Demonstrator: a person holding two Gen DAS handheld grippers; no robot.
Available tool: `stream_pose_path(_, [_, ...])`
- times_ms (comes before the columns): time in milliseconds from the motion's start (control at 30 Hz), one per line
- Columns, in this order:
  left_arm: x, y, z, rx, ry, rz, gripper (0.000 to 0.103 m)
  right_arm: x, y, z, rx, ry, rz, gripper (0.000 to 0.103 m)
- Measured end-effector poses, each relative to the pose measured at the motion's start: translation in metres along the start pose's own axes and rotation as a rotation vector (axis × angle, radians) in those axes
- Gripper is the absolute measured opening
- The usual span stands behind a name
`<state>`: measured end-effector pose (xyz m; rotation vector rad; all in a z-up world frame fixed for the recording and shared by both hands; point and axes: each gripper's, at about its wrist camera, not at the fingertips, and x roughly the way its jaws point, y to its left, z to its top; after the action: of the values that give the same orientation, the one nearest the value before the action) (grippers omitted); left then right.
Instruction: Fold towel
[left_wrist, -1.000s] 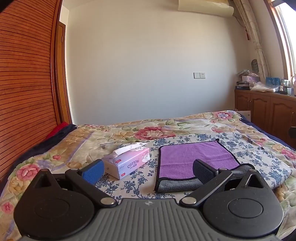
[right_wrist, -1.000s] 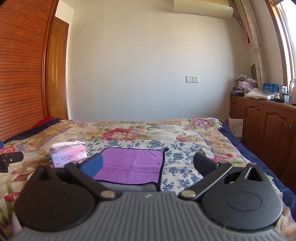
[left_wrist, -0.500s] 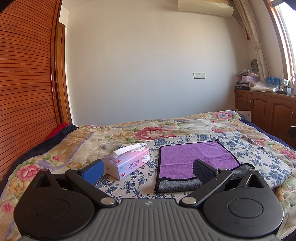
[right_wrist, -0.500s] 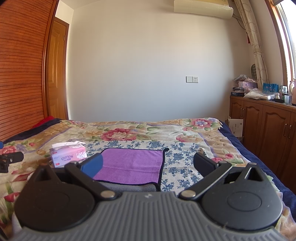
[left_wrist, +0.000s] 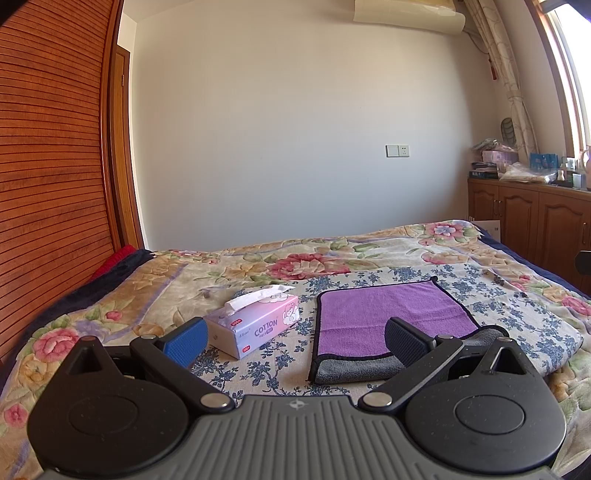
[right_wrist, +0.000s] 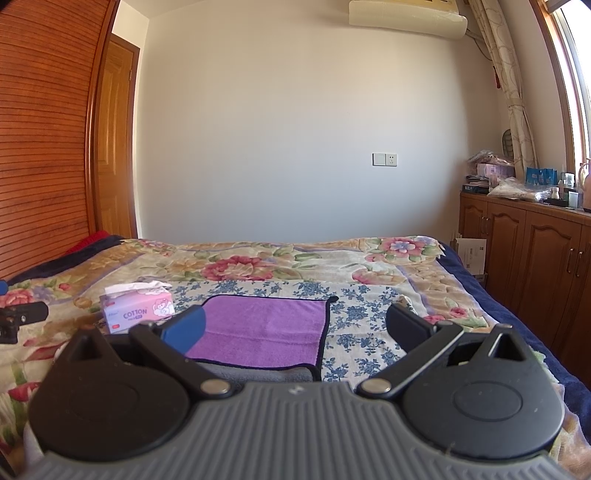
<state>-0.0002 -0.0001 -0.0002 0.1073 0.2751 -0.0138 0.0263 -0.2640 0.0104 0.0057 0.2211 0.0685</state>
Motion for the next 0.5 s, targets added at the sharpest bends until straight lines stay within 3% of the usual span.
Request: stream_pose_path(500, [0.0, -0.0001, 0.0, 0.002, 0.0, 0.001, 0.103, 0.0, 0.0001, 0.0004, 0.0, -0.002, -0.002, 0.103])
